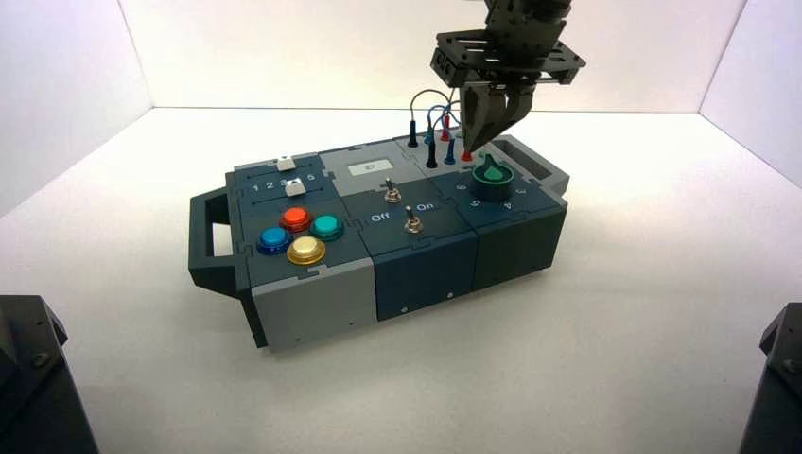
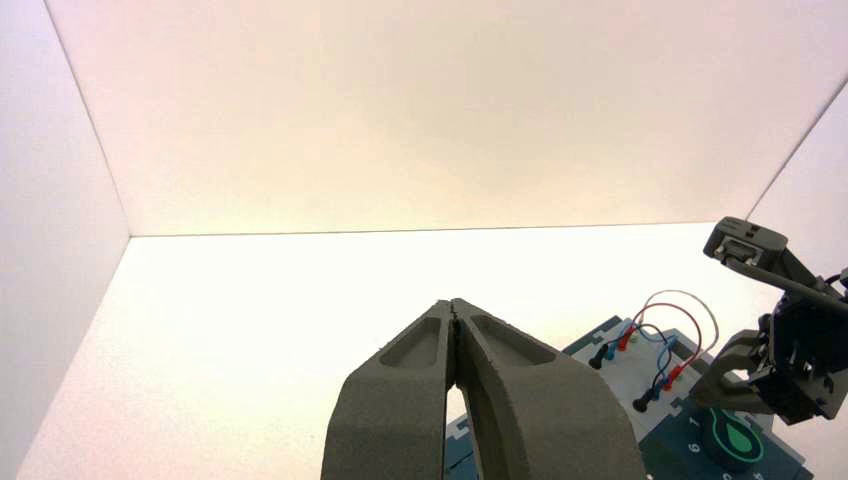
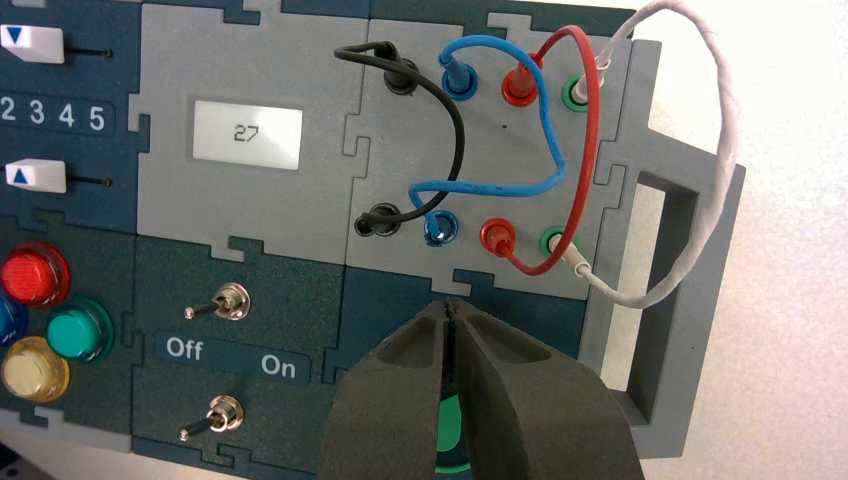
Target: Turn the knob to position 2.
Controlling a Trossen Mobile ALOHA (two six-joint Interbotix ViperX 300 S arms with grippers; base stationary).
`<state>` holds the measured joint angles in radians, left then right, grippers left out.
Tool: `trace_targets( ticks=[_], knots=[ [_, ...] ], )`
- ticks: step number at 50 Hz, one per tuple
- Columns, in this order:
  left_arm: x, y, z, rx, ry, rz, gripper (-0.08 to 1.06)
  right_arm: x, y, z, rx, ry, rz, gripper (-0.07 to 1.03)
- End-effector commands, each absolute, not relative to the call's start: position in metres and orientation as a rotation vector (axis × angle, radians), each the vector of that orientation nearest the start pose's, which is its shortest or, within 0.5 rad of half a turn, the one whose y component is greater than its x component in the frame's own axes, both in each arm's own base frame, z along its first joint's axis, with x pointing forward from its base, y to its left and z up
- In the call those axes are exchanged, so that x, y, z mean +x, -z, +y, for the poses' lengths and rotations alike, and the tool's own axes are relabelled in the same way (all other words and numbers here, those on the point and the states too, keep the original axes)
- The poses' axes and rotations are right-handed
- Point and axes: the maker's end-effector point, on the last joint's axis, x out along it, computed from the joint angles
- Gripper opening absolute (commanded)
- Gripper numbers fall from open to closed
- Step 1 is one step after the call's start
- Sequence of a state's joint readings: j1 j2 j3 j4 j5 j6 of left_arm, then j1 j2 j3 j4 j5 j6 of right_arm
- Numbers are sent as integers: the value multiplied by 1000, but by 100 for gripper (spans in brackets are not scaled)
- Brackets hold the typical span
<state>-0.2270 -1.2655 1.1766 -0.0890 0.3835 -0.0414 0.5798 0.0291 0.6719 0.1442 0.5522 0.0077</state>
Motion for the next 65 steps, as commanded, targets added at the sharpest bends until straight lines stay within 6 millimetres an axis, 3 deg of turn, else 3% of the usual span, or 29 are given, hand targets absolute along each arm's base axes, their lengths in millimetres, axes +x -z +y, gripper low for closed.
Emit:
trace_targets(
  ticks=[1,17,65],
  knots=[
    [195,-257,-51,-95,239,290,-3,297,-72,208,-189,-481,1228,-2],
    [195,-257,-51,-95,239,288,-3,304,-66,192,-161,-435,1247,-2],
    [195,-257,-51,-95,239,287,-3,298,-62,188,-163,-427,1273,-2]
  ],
)
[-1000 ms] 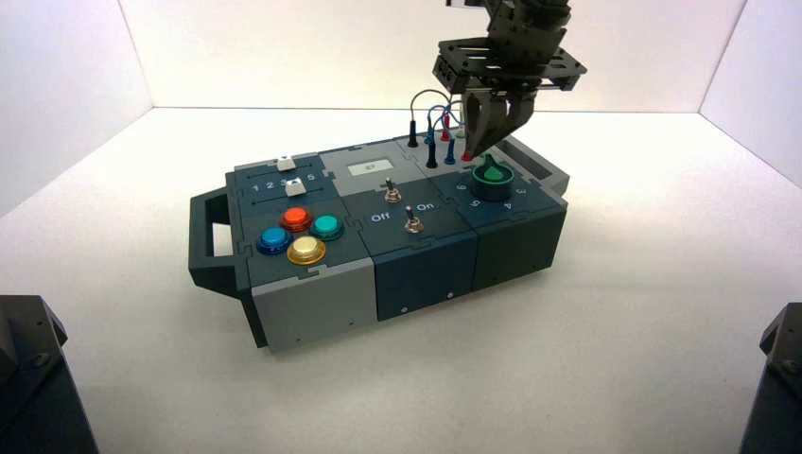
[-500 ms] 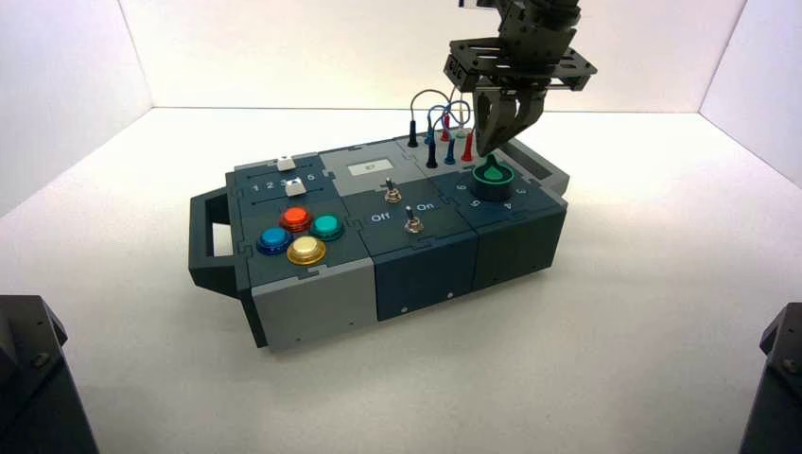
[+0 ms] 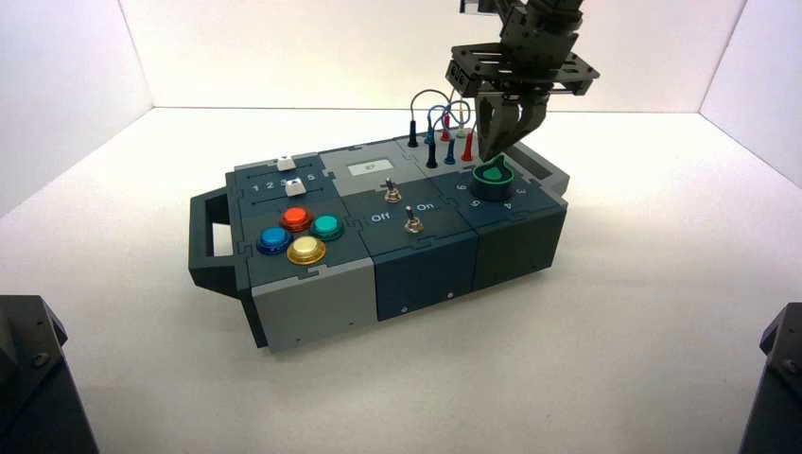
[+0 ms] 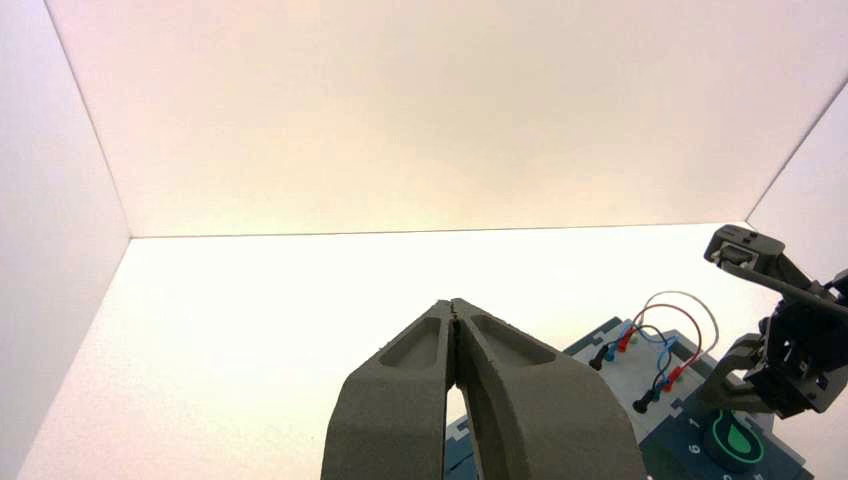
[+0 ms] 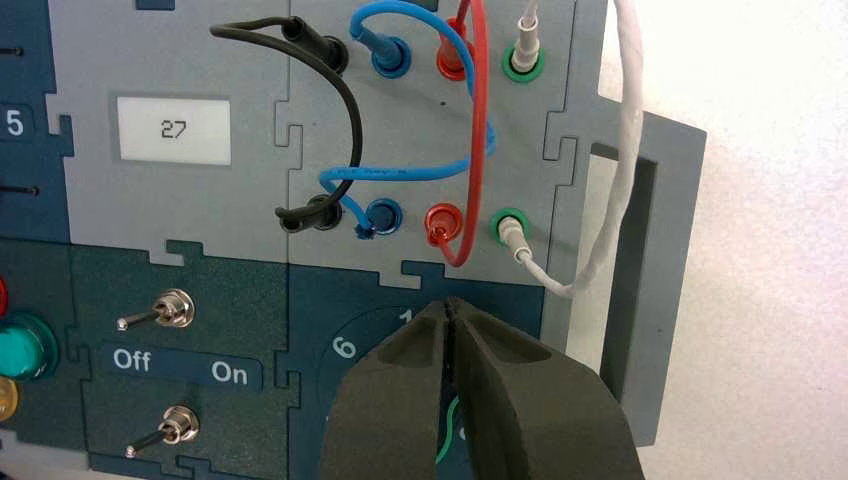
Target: Turn the knob to position 2.
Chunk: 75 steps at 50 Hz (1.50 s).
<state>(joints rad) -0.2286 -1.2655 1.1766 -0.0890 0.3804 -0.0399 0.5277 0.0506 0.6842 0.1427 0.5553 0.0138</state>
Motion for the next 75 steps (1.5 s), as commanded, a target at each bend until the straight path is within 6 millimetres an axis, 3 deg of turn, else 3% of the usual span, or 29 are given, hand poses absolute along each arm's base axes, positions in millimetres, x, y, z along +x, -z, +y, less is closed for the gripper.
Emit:
trace_targets(
  ticks=[1,75],
  knots=[
    [196,-256,-51,-93,239,288,-3,298,-61,188,-164,-426,1276,-2],
    [196,-255,-51,-95,238,290,-3,297,-59,179,-156,-405,1304,-2]
  ],
)
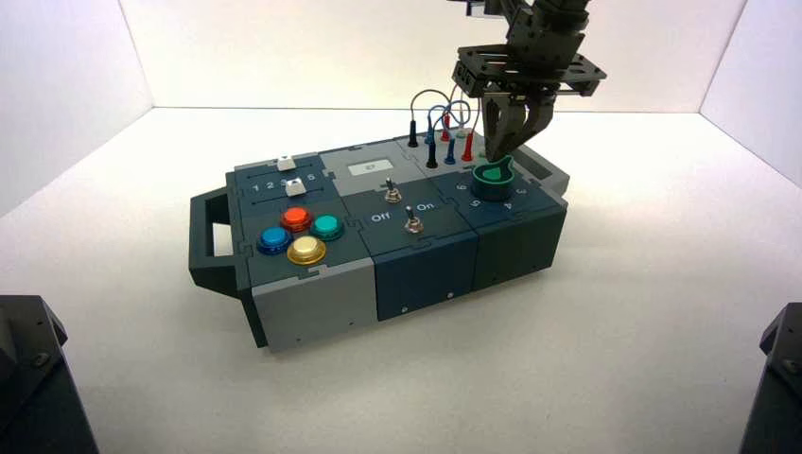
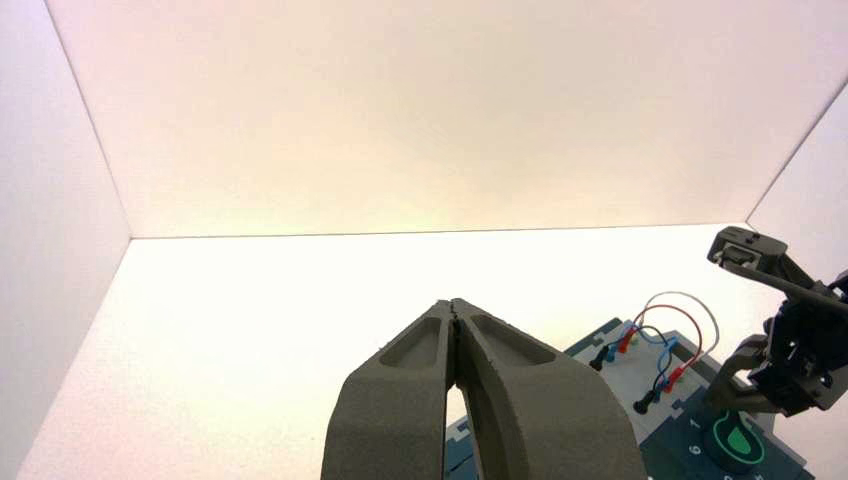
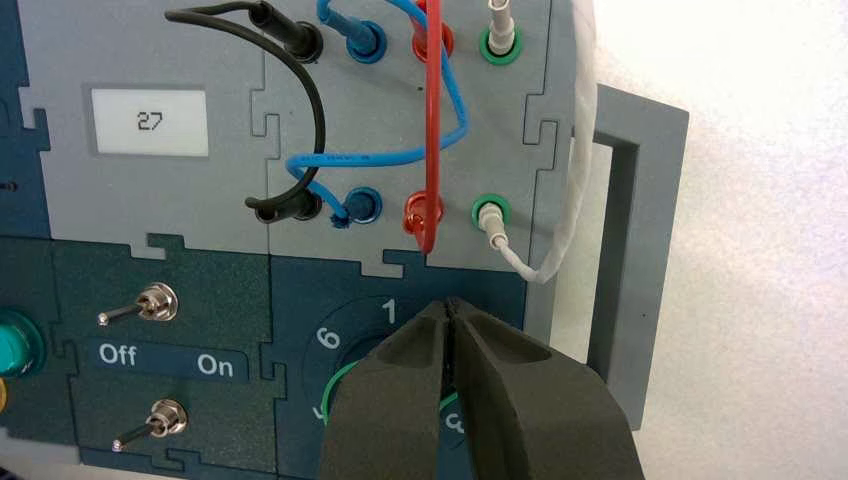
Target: Turn the knob to position 2.
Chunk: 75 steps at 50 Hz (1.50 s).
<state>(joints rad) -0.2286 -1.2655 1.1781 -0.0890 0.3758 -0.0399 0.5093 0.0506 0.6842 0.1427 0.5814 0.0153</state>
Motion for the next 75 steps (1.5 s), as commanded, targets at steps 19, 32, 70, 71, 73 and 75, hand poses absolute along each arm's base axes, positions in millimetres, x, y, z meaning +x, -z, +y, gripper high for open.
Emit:
trace_targets(
  ticks=[19,32,70,71,73,75],
  knots=[
    [196,-255,-51,-95,238,290,-3,295,-59,179,-160,-406,1311,-2],
    [196,-255,-51,-94,239,288,-3,298,-61,180,-165,-407,1302,-2],
    [196,-256,-51,-95,238,287,-3,315,-70,186,-168,-412,1252,-2],
    [196,-256,-51,-95,238,287,-3,315,-70,186,-166,-412,1251,-2],
    [196,-256,-51,-95,238,287,-3,318,-73,188,-166,-415,1242,-2],
    [196,-256,-51,-94,239,286,-3,320,-76,189,-164,-415,1238,-2]
  ],
)
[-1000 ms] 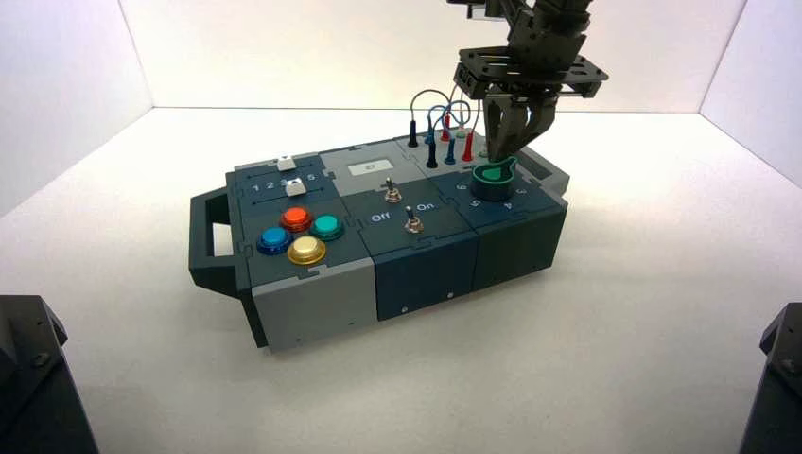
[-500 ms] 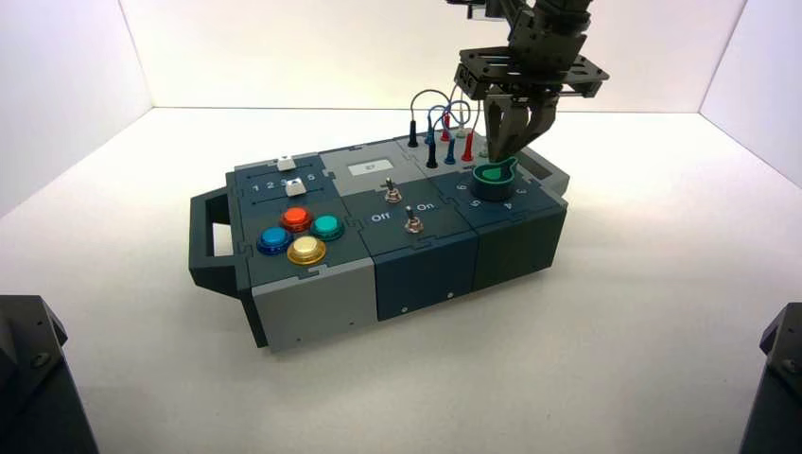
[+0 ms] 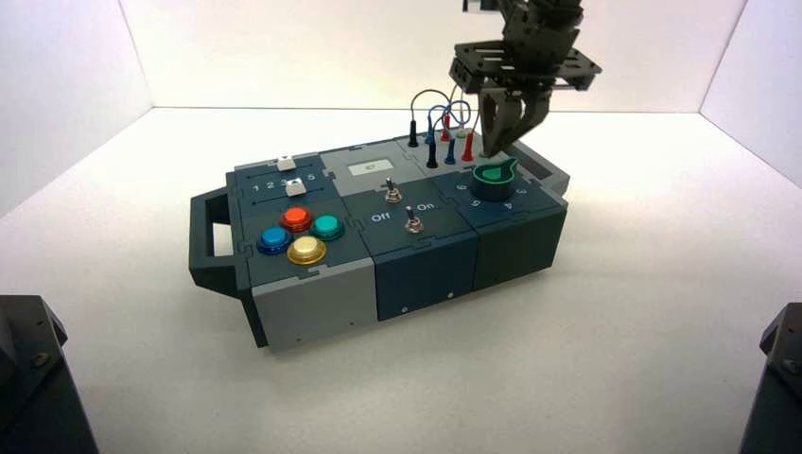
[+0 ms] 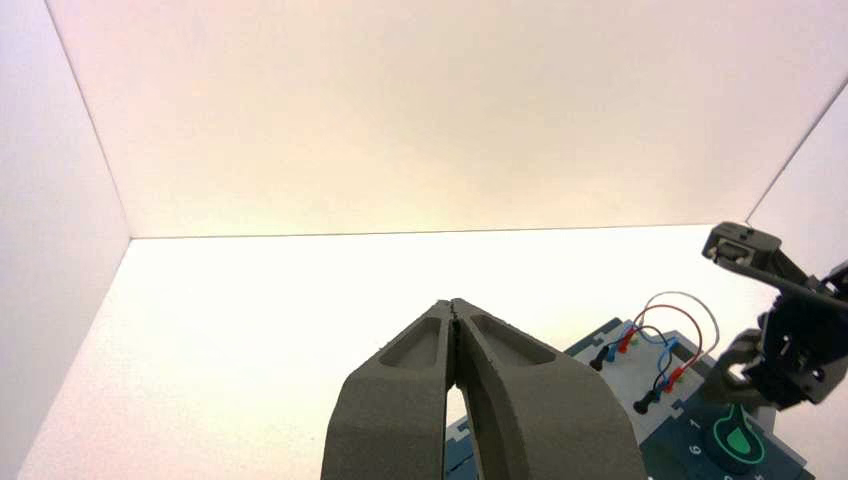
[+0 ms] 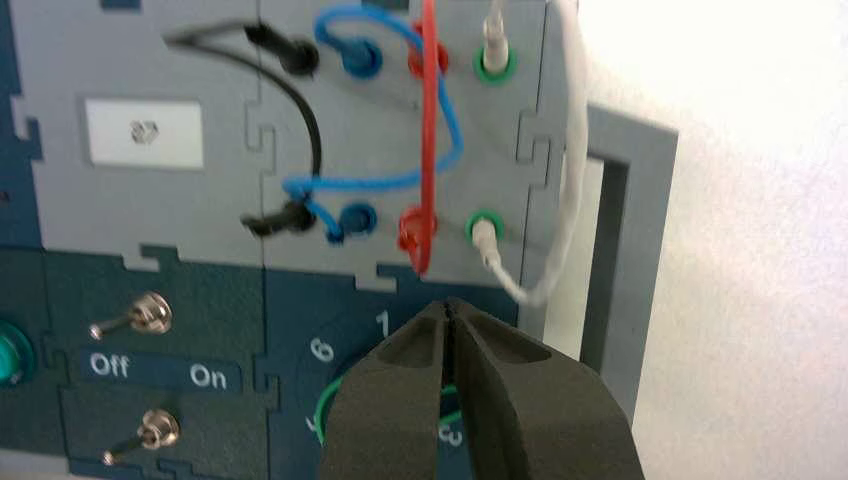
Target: Turn the knob to position 2.
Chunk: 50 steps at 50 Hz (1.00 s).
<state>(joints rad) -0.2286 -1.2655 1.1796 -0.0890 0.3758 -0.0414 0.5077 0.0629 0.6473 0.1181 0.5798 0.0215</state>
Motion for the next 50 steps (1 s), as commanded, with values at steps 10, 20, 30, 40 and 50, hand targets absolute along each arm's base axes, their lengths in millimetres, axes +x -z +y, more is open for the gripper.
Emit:
trace_targets(
  ticks=[10,20,30,40,50],
  knots=[
    [196,-256,-51,-95,238,287,-3,324,-93,192,-160,-423,1218,-2],
    [196,-256,-51,-95,238,287,-3,324,-123,192,-148,-437,1155,-2],
    [196,-256,-51,-95,238,287,-3,320,-156,186,-161,-452,1049,-2],
    [197,-254,-51,-91,239,294,-3,312,-197,176,-175,-465,881,-2],
    [199,-250,-51,-88,236,312,-3,292,-227,163,-157,-474,769,-2]
  ],
)
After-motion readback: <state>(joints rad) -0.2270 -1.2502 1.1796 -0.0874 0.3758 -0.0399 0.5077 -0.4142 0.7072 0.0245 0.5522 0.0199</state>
